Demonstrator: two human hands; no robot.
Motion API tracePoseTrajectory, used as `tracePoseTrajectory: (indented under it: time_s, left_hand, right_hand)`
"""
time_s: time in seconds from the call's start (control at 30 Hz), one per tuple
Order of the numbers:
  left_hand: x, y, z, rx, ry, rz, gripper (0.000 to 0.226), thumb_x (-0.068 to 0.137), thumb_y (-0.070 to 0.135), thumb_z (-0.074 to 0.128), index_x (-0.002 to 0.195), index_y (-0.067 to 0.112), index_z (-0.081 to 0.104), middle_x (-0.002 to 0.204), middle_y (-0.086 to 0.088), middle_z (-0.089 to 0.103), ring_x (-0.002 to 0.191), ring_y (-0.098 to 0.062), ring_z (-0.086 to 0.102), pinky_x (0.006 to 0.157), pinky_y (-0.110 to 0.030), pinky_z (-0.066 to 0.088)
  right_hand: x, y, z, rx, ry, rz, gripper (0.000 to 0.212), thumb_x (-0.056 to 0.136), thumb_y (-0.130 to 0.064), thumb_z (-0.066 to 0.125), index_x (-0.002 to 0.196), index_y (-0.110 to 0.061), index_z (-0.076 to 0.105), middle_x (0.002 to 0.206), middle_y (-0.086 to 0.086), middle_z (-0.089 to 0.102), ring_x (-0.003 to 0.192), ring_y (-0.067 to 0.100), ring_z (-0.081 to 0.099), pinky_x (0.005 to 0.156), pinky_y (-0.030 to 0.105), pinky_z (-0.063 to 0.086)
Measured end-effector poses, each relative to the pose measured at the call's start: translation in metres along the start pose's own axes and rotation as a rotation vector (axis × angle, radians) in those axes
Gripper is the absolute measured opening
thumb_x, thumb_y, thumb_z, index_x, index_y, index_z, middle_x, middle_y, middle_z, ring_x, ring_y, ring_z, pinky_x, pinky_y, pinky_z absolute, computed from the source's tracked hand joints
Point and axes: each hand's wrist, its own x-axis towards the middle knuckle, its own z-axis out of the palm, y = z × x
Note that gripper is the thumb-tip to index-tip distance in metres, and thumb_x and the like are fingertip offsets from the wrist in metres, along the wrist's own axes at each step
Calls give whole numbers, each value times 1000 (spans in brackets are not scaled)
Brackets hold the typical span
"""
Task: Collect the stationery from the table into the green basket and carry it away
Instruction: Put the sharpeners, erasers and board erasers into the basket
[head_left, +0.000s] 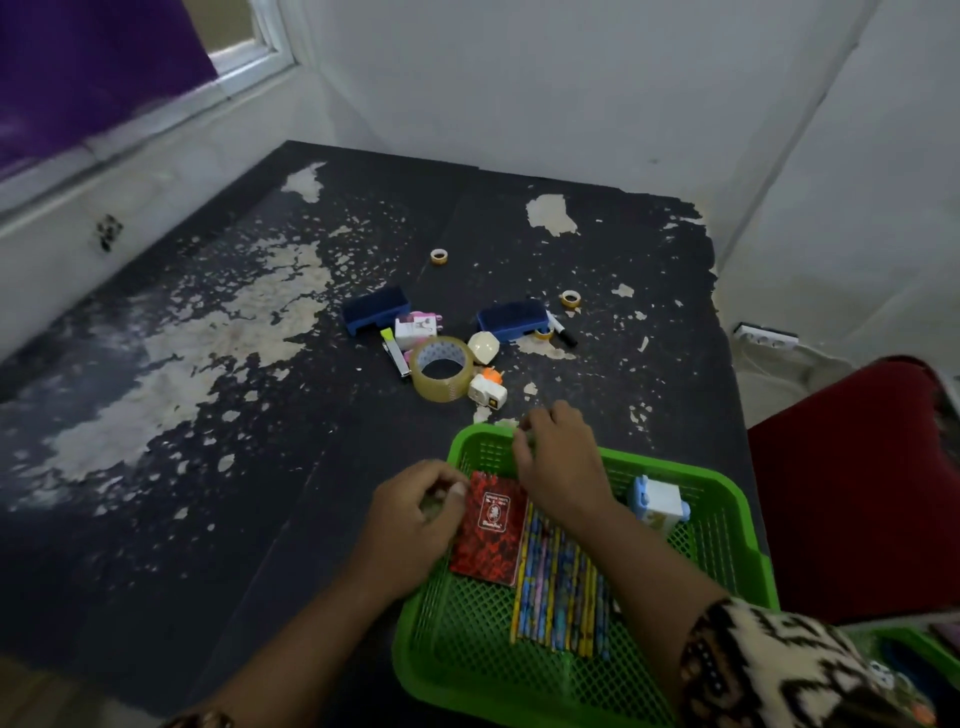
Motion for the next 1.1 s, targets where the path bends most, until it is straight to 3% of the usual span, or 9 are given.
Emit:
tracePoseTrajectory:
  time_s: [0.13, 0.23, 0.3, 0.47, 0.57, 0.73, 0.87, 0.97, 1.1]
  left_hand:
    - [43, -14, -8, -32, 68, -133, 15, 94, 12, 61, 82, 17, 68, 71, 3, 67, 66, -12, 63, 55, -19, 47]
    - [81, -41, -8, 101, 9, -184, 11, 96, 19, 60, 88, 25, 65, 82, 6, 67, 73, -10, 62, 64, -28, 52]
    - [106, -54, -2, 276, -93, -105, 9, 95, 22, 59, 100, 29, 63, 100, 10, 63, 90, -3, 58, 78, -28, 51]
    - [170, -64, 31, 765, -372, 238, 43, 92, 22, 57, 134, 28, 52, 142, -1, 48, 135, -21, 38, 112, -41, 26]
    - [196, -66, 49, 980, -551, 243, 58, 94, 18, 55, 147, 34, 37, 155, -9, 32, 146, -29, 20, 117, -55, 8]
    - [209, -61, 64, 1192, -602, 323, 49, 96, 20, 56, 142, 23, 41, 150, -17, 34, 140, -35, 29, 116, -60, 16]
    - [202, -61, 60, 1025, -517, 364, 43, 95, 23, 57, 136, 22, 44, 140, -13, 41, 128, -34, 44, 109, -48, 29]
    - [191, -57, 49, 675, -411, 226, 37, 97, 31, 54, 133, 23, 48, 136, -5, 44, 114, -28, 52, 94, -40, 43]
    - [170, -55, 22, 325, -236, 15, 31, 99, 31, 53, 129, 24, 50, 127, 3, 48, 107, -18, 53, 90, -38, 47]
  right_hand:
    - [27, 3, 19, -56, -259, 6, 42, 101, -45, 30, 111, -15, 57, 108, 8, 58, 100, 25, 55, 87, 42, 46]
    - [32, 1, 24, -127, -276, -63, 48, 102, -48, 22, 105, -17, 59, 98, 7, 66, 90, 28, 62, 86, 42, 47]
    - [32, 3, 27, -145, -253, -140, 43, 104, -41, 23, 112, -16, 57, 97, 8, 65, 87, 31, 63, 81, 44, 51]
    - [38, 10, 30, -153, -293, -166, 40, 104, -24, 27, 140, -11, 39, 105, 10, 65, 91, 35, 63, 72, 42, 54]
    - [46, 12, 27, -101, -318, -27, 36, 104, -24, 28, 118, -6, 56, 106, 15, 65, 97, 36, 62, 78, 40, 49]
    - [70, 23, 24, 88, -407, 350, 36, 101, -28, 37, 90, -5, 62, 94, 15, 65, 87, 30, 61, 70, 32, 42]
    - [84, 34, 18, 274, -437, 518, 34, 99, -22, 42, 75, -4, 59, 76, 10, 60, 67, 22, 55, 53, 28, 38]
    - [101, 38, 22, 377, -337, 619, 28, 96, -19, 45, 85, -1, 63, 90, 16, 66, 83, 30, 64, 67, 35, 50]
    - [135, 23, 36, 284, -236, 459, 15, 97, -19, 45, 104, -13, 57, 112, 11, 58, 100, 26, 56, 79, 33, 43]
